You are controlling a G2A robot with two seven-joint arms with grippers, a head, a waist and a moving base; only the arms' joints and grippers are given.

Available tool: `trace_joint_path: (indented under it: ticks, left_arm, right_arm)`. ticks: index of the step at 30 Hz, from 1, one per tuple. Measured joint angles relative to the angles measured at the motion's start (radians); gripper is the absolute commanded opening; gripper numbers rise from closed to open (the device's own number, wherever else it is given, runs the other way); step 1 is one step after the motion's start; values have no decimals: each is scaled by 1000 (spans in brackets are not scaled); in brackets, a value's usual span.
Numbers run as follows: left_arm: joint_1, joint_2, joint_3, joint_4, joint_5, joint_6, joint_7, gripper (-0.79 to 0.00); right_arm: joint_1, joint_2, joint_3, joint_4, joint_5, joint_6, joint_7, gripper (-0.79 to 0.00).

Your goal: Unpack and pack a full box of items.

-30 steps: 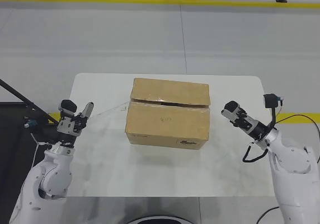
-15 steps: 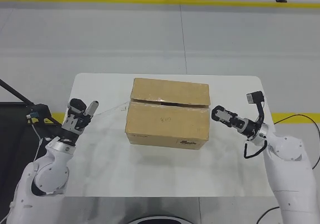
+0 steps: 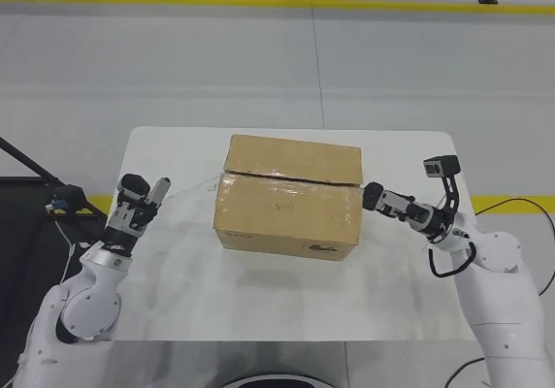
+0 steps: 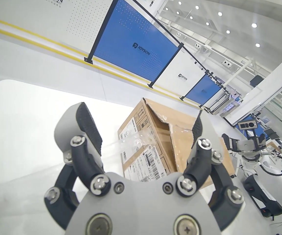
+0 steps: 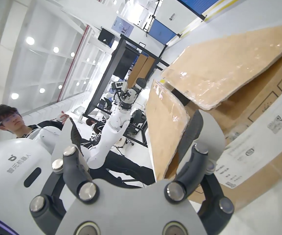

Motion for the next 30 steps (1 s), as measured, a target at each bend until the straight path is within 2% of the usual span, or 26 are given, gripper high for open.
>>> trace_joint_path:
  ticks: [7,14,21,30]
  left_arm:
    - [-2,1,4,2,-11,-17,-16,0]
    - [-6,6,10,-3,-9,-82,-53,0]
    - [-4,14,7,-8,6,-158,-97,0]
    - [4,28,9,-3,28,-276,-190,0]
  right_arm:
    - [2,8,-12,-13,118,47,62,0]
    - [-40,26,5,-174,372,221,236,0]
    - [-107,48,19,-324,230,236,252,0]
    - [-143,92,-38,-386,96,184,199,0]
